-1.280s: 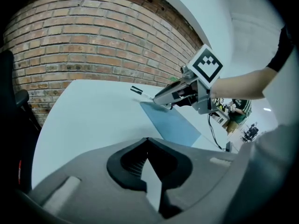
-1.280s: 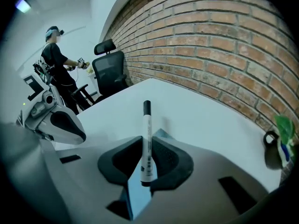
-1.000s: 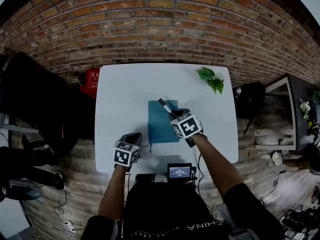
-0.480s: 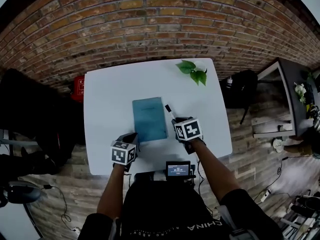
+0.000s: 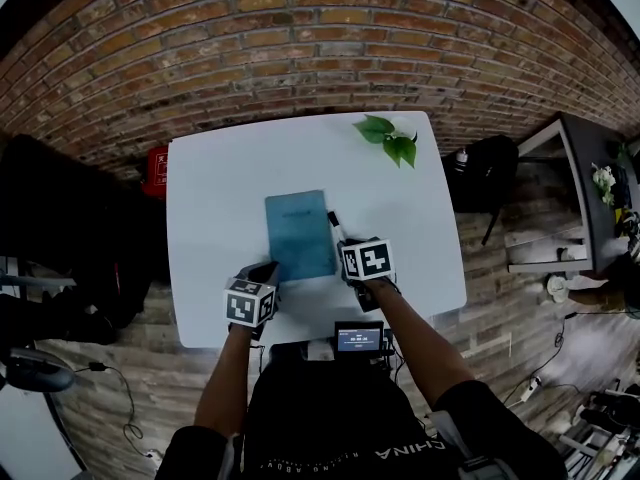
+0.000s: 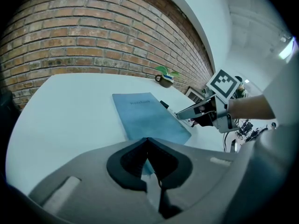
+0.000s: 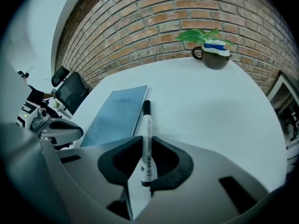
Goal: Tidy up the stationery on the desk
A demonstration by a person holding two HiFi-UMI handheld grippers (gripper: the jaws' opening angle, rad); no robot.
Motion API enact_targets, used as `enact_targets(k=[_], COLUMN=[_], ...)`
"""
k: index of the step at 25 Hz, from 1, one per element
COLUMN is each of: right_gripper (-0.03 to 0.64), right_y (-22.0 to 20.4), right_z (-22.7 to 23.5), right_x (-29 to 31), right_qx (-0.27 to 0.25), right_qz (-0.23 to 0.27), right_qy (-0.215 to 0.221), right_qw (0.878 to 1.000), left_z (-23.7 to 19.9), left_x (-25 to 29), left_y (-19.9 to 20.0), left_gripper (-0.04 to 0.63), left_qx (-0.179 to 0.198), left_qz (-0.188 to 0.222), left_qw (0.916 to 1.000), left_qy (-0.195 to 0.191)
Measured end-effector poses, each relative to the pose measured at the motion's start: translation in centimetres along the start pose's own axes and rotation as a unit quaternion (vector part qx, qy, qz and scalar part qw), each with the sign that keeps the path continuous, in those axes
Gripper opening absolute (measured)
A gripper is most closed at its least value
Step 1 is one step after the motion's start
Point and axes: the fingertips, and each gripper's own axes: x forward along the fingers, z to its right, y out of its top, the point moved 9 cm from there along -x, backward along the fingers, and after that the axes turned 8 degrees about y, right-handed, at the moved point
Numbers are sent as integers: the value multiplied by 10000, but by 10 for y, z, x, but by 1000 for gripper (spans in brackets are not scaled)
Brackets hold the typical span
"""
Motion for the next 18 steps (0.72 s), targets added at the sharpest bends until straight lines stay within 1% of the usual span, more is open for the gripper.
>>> enact_targets(k=[7,12,18], right_gripper=[74,77,95], right_y=[1,0,-3], right_z=[-3,-7,-14], right_x=[3,4,4], right_qx=[57,-55,-261], right_qz=[-4,-103,-160], right_qy=[-110,13,222], right_qw=[9999,9999,9993], left_z=[-3,-4,-5], left_x=[2,5,6], left_y=[-2,0,2], left_gripper=[11,11,11], left_qx=[127,163,229], left_qz=[-46,-35,-31], left_qw=[9999,9998,9996], left_qy=[-63,-137,-185])
